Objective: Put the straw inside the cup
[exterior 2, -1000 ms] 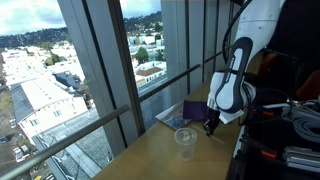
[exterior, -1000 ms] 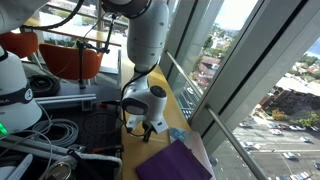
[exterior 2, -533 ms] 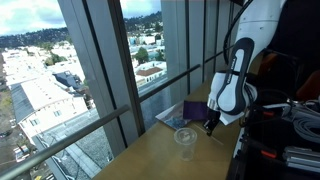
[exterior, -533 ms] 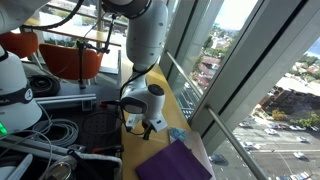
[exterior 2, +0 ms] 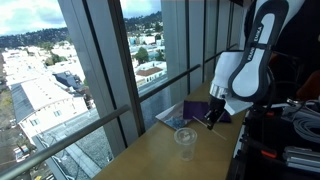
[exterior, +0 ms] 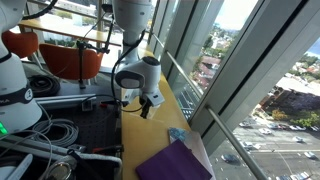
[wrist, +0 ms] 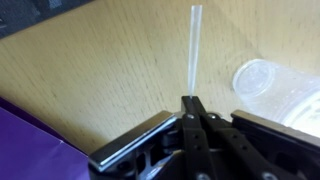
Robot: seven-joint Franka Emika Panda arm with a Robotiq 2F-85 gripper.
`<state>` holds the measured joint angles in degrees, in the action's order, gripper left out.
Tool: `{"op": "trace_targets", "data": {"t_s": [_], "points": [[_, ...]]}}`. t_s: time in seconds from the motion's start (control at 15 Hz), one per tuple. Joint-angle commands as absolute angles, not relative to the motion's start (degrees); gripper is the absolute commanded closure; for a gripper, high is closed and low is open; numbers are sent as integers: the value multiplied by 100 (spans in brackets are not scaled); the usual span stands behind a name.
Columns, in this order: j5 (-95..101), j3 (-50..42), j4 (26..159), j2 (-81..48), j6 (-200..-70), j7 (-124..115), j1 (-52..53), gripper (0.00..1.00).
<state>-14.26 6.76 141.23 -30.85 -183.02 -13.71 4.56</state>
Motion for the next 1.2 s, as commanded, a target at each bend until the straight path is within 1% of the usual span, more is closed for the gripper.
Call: {"op": "trace_targets", "data": {"t_s": [0.0, 0.27, 0.4, 0.6, 0.8, 1.13], "points": [[-1679, 532, 14595, -1618, -16910, -1958, 792, 100], [-2371, 990, 14587, -448, -15027, -2180, 533, 100], [-2941, 977, 14455, -6, -14031, -2131, 590, 100], [-3657, 747, 14015, 280, -12615, -1767, 570, 100], [-4183, 417, 13501, 109, -11592, -1148, 392, 100], [-5095, -39, 12644, -888, -10522, -188, -56, 100]]}}
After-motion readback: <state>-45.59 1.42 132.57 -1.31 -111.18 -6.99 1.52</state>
